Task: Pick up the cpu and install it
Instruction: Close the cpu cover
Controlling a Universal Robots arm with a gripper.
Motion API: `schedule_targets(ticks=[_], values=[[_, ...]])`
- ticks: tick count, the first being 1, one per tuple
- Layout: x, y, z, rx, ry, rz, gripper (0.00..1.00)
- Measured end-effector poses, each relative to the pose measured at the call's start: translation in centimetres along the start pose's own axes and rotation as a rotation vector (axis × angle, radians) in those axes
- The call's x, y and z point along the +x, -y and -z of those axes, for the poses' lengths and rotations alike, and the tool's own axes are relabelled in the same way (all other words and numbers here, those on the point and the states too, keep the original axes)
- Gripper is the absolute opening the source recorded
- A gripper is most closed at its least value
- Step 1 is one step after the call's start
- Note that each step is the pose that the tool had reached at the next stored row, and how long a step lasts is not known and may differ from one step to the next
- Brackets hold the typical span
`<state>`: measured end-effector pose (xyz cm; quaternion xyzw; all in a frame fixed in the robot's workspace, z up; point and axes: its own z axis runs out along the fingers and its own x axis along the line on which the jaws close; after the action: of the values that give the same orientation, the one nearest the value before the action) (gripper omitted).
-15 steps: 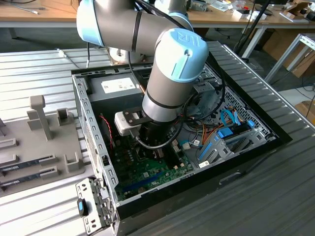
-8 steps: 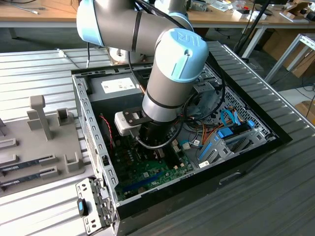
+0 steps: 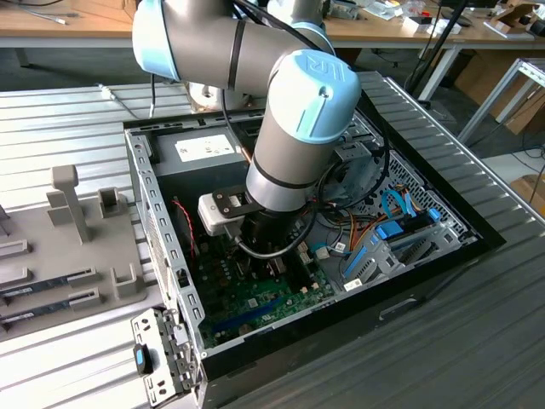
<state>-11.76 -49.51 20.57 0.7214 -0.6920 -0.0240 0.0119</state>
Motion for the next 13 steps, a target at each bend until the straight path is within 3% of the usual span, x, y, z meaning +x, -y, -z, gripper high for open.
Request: schedule_targets(ticks=[1, 3, 4, 5, 6, 13], values=[[-0.01, -0.02, 0.41, 0.0002, 0.0001, 0.000, 0.44], [-0.02, -0.02, 0.46, 0.0005, 0.0006, -0.002, 0.44], [-0.03, -0.02, 0.45, 0.0005, -0.0019, -0.006, 0.44], [-0.03, -0.01, 0.41, -0.0001, -0.0128, -0.017, 0.44], [-0.03, -0.01, 0.39, -0.0003, -0.0156, -0.023, 0.44], [-0.55, 0.02, 0.21, 0.0000, -0.0126, -0.033, 0.44]])
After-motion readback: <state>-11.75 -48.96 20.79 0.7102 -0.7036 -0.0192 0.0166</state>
